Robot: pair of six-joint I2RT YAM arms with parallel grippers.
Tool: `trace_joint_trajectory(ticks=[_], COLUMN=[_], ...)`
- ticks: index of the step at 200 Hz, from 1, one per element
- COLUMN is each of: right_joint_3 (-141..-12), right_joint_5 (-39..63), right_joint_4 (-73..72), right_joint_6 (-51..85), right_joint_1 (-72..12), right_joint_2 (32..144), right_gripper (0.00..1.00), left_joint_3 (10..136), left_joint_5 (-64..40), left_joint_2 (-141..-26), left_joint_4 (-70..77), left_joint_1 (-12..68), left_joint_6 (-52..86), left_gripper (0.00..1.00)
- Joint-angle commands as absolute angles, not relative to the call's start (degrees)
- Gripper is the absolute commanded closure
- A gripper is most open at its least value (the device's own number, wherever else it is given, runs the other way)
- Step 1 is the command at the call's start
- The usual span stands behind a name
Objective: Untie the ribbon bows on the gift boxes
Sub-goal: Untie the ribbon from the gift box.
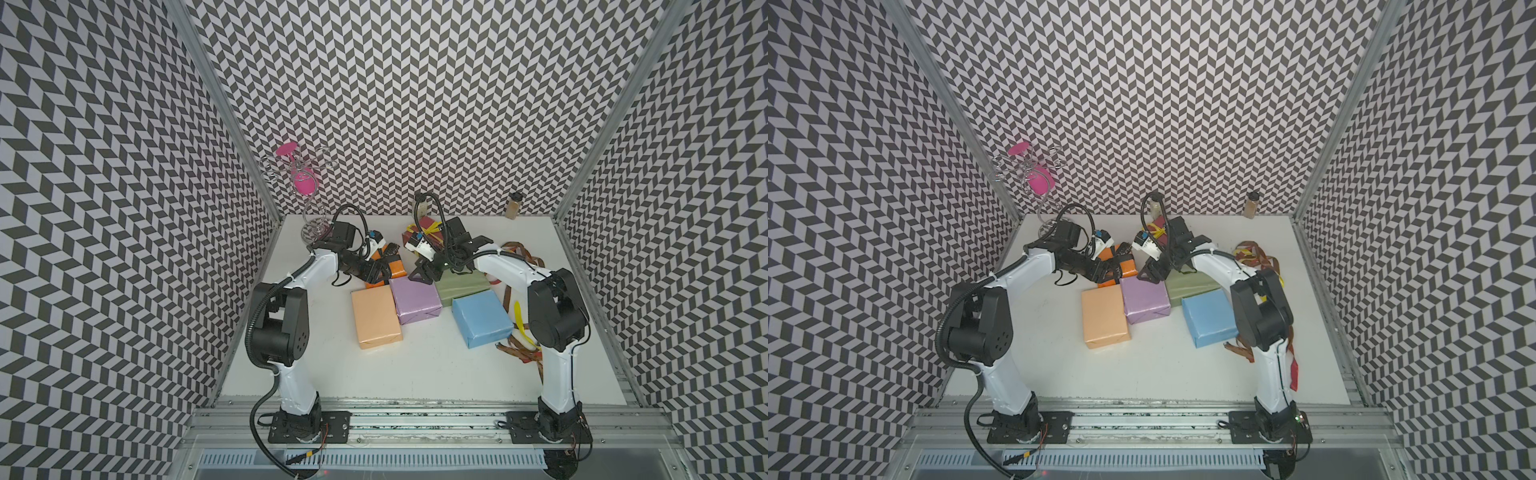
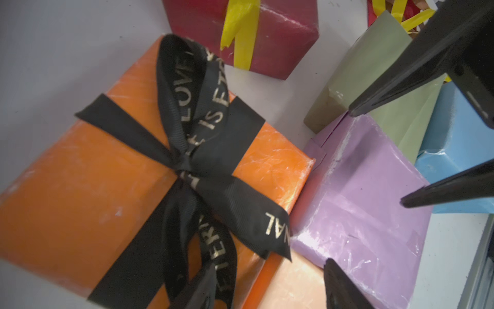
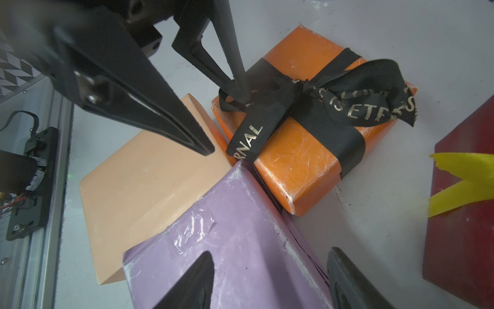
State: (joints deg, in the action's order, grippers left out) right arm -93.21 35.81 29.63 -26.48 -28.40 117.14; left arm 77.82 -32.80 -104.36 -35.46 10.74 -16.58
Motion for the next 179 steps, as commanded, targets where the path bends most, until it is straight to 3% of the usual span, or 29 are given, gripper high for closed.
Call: trace_joint_trajectory(ticks=[1,37,179], right_joint_3=[-92.64,-92.64,-92.46], right_joint_5=[35.83,35.69,35.33], right_joint_4=[27.33,27.26,27.05], right_joint_6=[-26.28,-26.13,-26.1], right_joint_1=[-28.74,-28.75,-28.74], right_joint_2=[115.92,115.87,116.16], right_gripper=[0.33,0.33,0.32], left_joint_3=[77.68,79.1,80.7], left_joint_5=[-35.15,-39.64,-34.99], left_joint_2=[-101.61,-102.86,-106.44], left_joint_4=[-36.95,-38.64,-37.12], left_joint_1=[10.28,11.19,15.16], left_joint_6=[-16.31,-16.6,-14.9], left_gripper=[0.35,0.36,0.38])
